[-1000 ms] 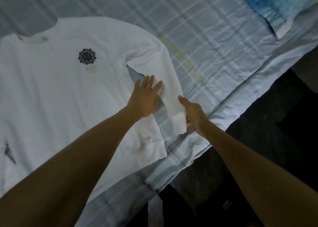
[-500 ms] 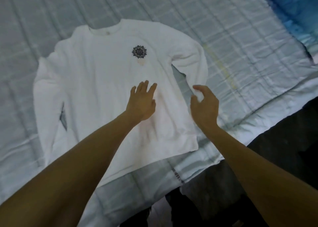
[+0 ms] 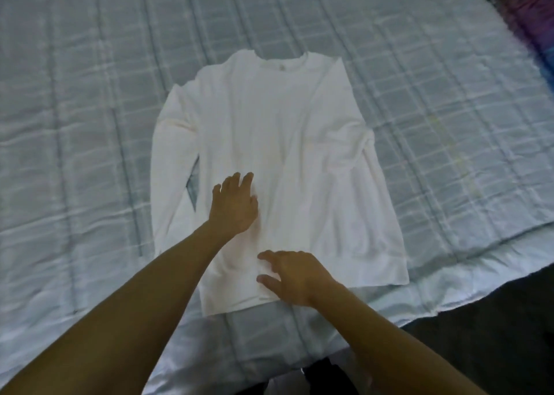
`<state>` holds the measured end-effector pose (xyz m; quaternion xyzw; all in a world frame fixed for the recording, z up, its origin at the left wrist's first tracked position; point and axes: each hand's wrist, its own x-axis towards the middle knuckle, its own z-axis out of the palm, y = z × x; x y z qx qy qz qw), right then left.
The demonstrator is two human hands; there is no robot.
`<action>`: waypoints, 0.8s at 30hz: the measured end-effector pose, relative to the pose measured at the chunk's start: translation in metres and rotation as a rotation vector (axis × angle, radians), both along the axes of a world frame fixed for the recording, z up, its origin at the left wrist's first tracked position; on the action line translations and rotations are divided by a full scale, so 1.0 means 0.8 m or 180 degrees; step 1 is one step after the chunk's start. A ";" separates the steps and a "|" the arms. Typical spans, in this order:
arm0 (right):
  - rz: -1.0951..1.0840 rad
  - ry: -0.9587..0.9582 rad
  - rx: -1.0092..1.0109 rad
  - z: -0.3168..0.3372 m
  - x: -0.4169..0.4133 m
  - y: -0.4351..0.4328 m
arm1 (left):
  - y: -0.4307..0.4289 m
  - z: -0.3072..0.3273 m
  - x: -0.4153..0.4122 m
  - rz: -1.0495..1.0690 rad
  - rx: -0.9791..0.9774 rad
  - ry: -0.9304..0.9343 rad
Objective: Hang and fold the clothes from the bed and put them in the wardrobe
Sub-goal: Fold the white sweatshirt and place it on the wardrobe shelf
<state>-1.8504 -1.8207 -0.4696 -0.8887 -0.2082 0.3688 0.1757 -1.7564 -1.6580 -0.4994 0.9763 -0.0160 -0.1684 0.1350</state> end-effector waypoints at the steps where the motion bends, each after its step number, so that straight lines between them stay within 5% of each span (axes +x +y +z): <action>1: -0.0110 0.0040 -0.0020 -0.001 -0.001 -0.004 | -0.002 -0.004 -0.004 0.0003 -0.0035 0.0015; 10: -0.1287 -0.0708 -0.0081 -0.001 0.034 -0.047 | -0.027 -0.012 0.007 -0.0382 -0.0241 -0.0078; 15: -0.1202 -0.0764 -0.0125 -0.031 0.054 -0.046 | -0.047 -0.028 0.012 -0.0472 -0.0164 -0.0096; 24: -0.0756 -0.0894 0.0291 -0.047 0.081 0.032 | 0.069 -0.010 -0.010 0.0764 0.0213 -0.0343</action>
